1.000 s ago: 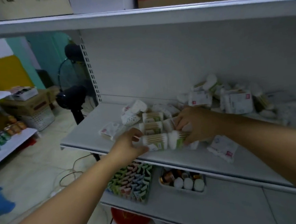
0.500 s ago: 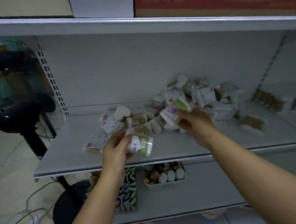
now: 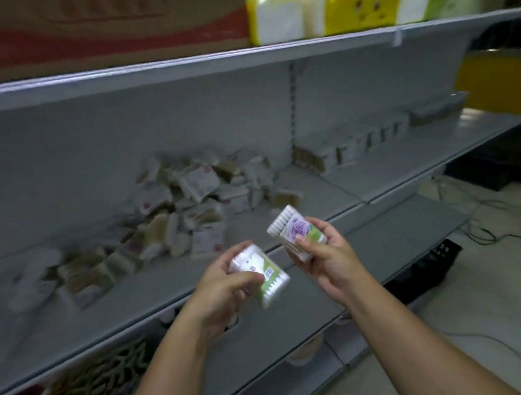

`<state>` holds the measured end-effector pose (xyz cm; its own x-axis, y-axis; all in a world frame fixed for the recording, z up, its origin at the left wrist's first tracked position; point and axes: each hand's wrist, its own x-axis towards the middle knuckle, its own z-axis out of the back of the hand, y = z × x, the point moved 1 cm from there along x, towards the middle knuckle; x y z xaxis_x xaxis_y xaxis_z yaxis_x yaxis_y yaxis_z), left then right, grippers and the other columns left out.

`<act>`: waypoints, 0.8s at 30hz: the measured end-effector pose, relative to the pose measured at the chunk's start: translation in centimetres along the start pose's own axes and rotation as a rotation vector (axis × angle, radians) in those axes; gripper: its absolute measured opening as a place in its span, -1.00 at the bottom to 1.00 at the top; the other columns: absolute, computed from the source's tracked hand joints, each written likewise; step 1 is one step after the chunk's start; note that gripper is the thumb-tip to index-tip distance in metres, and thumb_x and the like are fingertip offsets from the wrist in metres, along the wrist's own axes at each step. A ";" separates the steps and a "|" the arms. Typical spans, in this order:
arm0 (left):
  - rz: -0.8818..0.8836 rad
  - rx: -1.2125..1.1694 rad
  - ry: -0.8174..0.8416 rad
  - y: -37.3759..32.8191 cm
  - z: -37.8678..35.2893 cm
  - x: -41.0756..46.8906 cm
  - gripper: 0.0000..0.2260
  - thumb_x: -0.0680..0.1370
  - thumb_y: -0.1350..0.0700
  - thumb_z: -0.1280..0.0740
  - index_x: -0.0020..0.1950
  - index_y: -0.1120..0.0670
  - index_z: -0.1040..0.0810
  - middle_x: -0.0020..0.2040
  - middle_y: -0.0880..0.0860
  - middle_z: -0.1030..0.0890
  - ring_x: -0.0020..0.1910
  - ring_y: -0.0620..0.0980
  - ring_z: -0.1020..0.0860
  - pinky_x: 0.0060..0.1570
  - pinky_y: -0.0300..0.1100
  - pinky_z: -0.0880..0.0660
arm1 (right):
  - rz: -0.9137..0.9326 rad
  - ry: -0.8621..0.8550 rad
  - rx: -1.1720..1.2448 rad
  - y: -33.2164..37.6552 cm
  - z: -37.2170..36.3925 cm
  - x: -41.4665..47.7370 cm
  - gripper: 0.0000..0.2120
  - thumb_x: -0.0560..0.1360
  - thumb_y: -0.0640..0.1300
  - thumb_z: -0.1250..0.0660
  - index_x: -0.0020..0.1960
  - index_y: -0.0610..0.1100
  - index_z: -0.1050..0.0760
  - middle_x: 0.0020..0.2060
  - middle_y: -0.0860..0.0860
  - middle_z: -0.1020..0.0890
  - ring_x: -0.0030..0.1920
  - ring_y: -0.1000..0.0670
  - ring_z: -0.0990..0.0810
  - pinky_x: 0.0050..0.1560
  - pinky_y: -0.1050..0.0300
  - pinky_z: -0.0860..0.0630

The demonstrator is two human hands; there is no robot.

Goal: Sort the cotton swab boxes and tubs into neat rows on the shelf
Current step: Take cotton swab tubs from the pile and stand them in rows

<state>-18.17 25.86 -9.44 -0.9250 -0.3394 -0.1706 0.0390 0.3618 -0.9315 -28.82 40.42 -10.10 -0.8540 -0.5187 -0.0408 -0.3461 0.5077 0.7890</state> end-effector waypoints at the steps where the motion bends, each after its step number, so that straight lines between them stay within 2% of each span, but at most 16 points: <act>1: -0.012 0.013 0.036 0.4 -2.5 0.9 -0.45 0.23 0.45 -0.40 0.16 0.09 -0.53 -0.12 0.11 -0.65 -0.15 0.03 -0.61 -0.10 -0.09 -0.55 | 0.031 -0.028 0.018 1.7 2.2 -0.2 -0.60 0.24 -0.33 -0.38 0.04 -0.10 -0.43 -0.16 -0.05 -0.65 -0.24 0.04 -0.65 -0.25 0.17 -0.61; 3: -0.079 -0.005 0.059 1.1 -7.5 2.8 -0.44 0.15 0.37 -0.43 0.12 0.09 -0.53 -0.17 0.04 -0.68 -0.21 -0.04 -0.63 -0.24 -0.18 -0.59 | 0.087 -0.069 0.062 4.7 6.0 -0.6 -0.61 0.26 -0.32 -0.37 0.06 -0.12 -0.43 -0.16 -0.06 -0.65 -0.23 0.03 -0.66 -0.22 0.15 -0.63; 6: -0.166 -0.094 0.055 2.4 -14.9 5.5 -0.53 0.16 0.35 -0.41 0.05 0.11 -0.50 -0.20 0.04 -0.66 -0.29 -0.11 -0.63 -0.35 -0.26 -0.56 | 0.155 -0.115 0.109 9.2 11.4 -1.0 -0.68 0.33 -0.24 -0.35 0.08 -0.13 -0.43 -0.10 -0.10 -0.64 -0.17 0.01 -0.64 -0.18 0.15 -0.62; 9: -0.195 -0.133 0.080 4.2 -21.2 7.5 -0.59 0.19 0.33 -0.42 0.00 0.12 -0.49 -0.14 0.08 -0.62 -0.28 -0.12 -0.63 -0.30 -0.26 -0.58 | 0.186 -0.172 0.133 13.2 16.3 -1.2 -0.79 0.42 -0.17 -0.31 0.05 -0.11 -0.44 -0.11 -0.09 -0.66 -0.16 0.01 -0.63 -0.17 0.16 -0.58; 11: -0.184 -0.130 0.096 5.6 -24.4 8.7 -0.59 0.19 0.30 -0.43 0.00 0.10 -0.50 -0.11 0.08 -0.61 -0.25 -0.09 -0.62 -0.25 -0.22 -0.60 | 0.197 -0.209 0.109 15.4 19.4 -1.5 -0.73 0.34 -0.11 -0.35 0.03 -0.07 -0.46 -0.16 -0.04 -0.68 -0.21 0.04 -0.64 -0.19 0.15 -0.53; 13: -0.149 -0.131 0.126 6.7 -27.2 10.0 -0.59 0.21 0.28 -0.44 0.03 0.08 -0.50 -0.07 0.07 -0.61 -0.19 -0.04 -0.62 -0.21 -0.15 -0.62 | 0.207 -0.265 0.082 17.2 22.1 -1.5 -0.69 0.29 -0.09 -0.38 0.03 -0.05 -0.47 -0.18 -0.02 -0.68 -0.26 0.07 -0.64 -0.28 0.19 -0.49; 15: -0.110 -0.138 0.181 7.5 -29.7 11.5 -0.58 0.22 0.25 -0.45 0.04 0.08 -0.50 -0.05 0.08 -0.62 -0.18 -0.03 -0.62 -0.25 -0.12 -0.61 | 0.213 -0.317 0.083 18.7 24.6 -1.2 -0.64 0.28 -0.11 -0.40 0.06 -0.07 -0.46 -0.15 -0.05 -0.68 -0.26 0.07 -0.65 -0.34 0.21 -0.50; 18: -0.072 -0.119 0.223 8.3 -33.1 14.4 -0.58 0.22 0.25 -0.45 0.05 0.09 -0.51 -0.05 0.09 -0.62 -0.18 -0.02 -0.62 -0.29 -0.15 -0.59 | 0.199 -0.386 0.081 20.8 27.6 0.0 -0.55 0.26 -0.15 -0.41 0.12 -0.08 -0.41 -0.06 -0.08 -0.65 -0.18 0.01 -0.65 -0.22 0.09 -0.53; 21: -0.050 -0.132 0.248 9.1 -36.4 18.6 -0.60 0.25 0.32 -0.43 0.04 0.07 -0.50 -0.05 0.09 -0.61 -0.18 -0.01 -0.61 -0.33 -0.20 -0.57 | 0.211 -0.411 0.088 23.3 30.5 2.3 -0.45 0.30 -0.29 -0.39 0.26 -0.11 -0.36 0.05 -0.14 -0.61 -0.04 -0.08 -0.61 -0.09 0.00 -0.54; 24: -0.046 -0.163 0.266 9.8 -39.8 23.6 -0.54 0.26 0.34 -0.43 0.11 0.07 -0.47 0.00 0.10 -0.60 -0.13 0.00 -0.61 -0.32 -0.20 -0.57 | 0.242 -0.430 0.001 26.0 32.8 5.3 -0.54 0.35 -0.32 -0.36 0.24 -0.23 -0.43 0.01 -0.15 -0.64 -0.02 -0.07 -0.61 0.06 0.01 -0.54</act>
<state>-54.63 55.92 -9.84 -0.9917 -0.1273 -0.0189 -0.0467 0.4928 -0.8689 -55.09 73.36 -9.93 -0.9928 -0.0550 -0.1060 -0.1182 0.5797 0.8062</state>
